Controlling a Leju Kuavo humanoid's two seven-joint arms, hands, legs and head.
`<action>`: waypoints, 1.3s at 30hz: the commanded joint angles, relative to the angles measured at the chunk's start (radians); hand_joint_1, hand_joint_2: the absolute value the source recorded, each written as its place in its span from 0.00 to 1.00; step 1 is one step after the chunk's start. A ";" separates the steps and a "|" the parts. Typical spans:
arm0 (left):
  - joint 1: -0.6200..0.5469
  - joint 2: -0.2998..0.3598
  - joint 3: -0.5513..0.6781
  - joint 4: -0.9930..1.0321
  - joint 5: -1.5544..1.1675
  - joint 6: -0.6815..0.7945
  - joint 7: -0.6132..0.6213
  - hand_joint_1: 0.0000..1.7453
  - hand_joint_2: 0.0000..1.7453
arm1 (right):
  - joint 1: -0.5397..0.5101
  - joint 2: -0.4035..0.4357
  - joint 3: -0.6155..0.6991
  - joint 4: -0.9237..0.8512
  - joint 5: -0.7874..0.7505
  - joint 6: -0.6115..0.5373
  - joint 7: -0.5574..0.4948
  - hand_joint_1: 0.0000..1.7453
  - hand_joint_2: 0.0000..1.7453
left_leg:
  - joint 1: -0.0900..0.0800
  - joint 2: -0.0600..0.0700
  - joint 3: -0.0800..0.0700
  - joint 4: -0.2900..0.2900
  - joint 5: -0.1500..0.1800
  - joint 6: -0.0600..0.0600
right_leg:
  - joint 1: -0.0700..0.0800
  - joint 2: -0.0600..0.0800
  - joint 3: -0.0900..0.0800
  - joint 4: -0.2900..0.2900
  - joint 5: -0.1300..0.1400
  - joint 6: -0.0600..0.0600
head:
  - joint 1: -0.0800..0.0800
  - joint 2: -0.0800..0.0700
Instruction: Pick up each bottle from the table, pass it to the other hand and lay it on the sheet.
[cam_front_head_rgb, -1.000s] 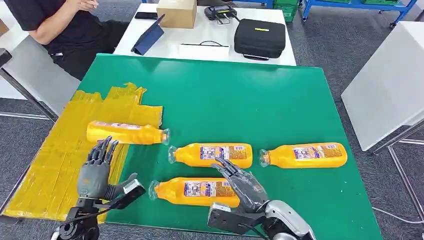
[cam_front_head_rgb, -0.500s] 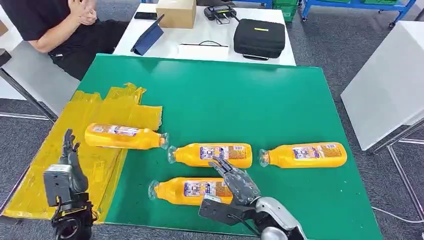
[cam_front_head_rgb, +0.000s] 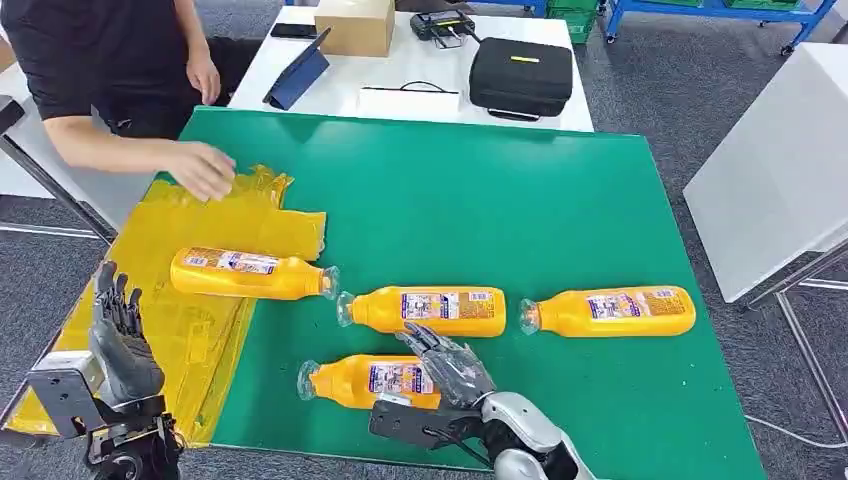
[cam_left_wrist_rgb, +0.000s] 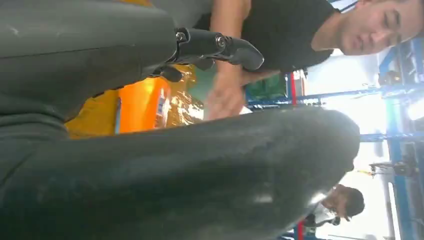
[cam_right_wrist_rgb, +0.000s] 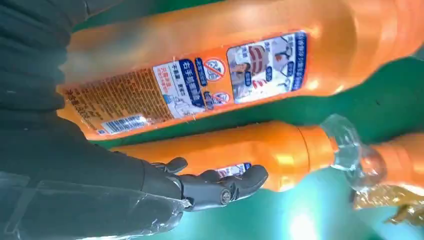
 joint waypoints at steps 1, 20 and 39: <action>-0.013 0.001 -0.014 -0.030 0.036 0.017 0.010 0.00 0.00 | -0.038 -0.002 0.062 0.107 0.051 0.094 0.067 0.00 1.00 | 0.001 0.002 0.004 0.000 -0.002 -0.003 | 0.001 -0.003 0.004 0.000 -0.001 -0.002 | 0.000 0.000; -0.078 -0.020 0.007 0.009 0.044 -0.020 0.051 0.00 0.00 | -0.061 0.002 0.079 0.172 0.321 0.276 0.255 0.00 1.00 | 0.000 -0.001 0.005 -0.001 0.000 -0.002 | 0.001 -0.005 0.005 -0.001 -0.001 -0.002 | 0.000 0.000; -0.145 -0.009 -0.033 0.076 0.084 -0.025 0.060 0.00 0.00 | -0.047 0.001 0.012 0.162 0.145 0.246 0.162 1.00 1.00 | 0.000 -0.001 0.010 -0.002 0.000 -0.002 | 0.001 -0.005 -0.001 -0.002 -0.002 -0.003 | 0.000 0.000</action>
